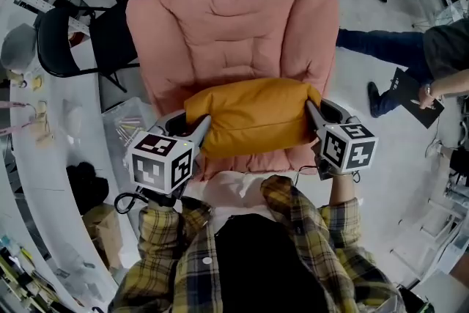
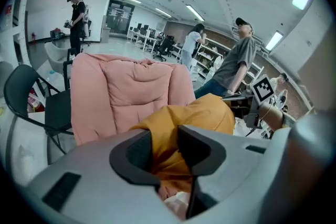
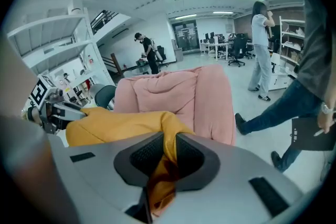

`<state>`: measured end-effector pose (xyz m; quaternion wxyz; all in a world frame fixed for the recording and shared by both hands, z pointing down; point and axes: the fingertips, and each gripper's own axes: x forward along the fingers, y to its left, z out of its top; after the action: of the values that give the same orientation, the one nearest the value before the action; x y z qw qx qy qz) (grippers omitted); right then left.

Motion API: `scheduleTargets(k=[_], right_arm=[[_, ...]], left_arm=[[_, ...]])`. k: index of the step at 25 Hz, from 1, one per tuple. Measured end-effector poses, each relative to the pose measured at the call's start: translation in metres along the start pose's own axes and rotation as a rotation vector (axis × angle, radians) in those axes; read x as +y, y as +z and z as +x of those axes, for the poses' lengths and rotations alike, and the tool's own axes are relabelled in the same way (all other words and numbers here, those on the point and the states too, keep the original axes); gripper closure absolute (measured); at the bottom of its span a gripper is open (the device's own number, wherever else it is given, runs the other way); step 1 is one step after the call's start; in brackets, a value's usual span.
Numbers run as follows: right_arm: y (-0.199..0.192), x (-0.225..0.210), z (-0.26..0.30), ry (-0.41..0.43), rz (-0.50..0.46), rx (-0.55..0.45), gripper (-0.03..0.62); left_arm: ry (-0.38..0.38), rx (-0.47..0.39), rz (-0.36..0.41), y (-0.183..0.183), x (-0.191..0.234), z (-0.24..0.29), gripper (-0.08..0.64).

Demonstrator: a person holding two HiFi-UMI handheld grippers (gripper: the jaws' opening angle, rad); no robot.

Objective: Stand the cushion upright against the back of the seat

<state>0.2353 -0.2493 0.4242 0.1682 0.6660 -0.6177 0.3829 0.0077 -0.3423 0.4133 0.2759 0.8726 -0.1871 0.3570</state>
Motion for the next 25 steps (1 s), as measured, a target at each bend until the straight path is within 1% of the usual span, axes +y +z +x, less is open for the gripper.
scheduleTargets(k=[6, 8, 13, 20, 25], right_arm=[[0.047, -0.012, 0.044, -0.006, 0.020, -0.024, 0.538], [0.061, -0.017, 0.059, -0.003, 0.035, -0.025, 0.538], [0.092, -0.028, 0.096, 0.001, 0.078, -0.022, 0.534], [0.121, -0.037, 0.136, 0.008, 0.117, -0.037, 0.531], [0.133, -0.048, 0.162, 0.012, 0.144, -0.029, 0.528]], left_arm=[[-0.025, -0.043, -0.037, 0.043, 0.036, 0.026, 0.428], [-0.036, -0.041, -0.047, 0.055, 0.046, 0.035, 0.423], [-0.043, -0.040, -0.100, 0.084, 0.075, 0.058, 0.419], [-0.047, -0.064, -0.199, 0.113, 0.109, 0.085, 0.413], [-0.029, -0.073, -0.211, 0.130, 0.126, 0.103, 0.410]])
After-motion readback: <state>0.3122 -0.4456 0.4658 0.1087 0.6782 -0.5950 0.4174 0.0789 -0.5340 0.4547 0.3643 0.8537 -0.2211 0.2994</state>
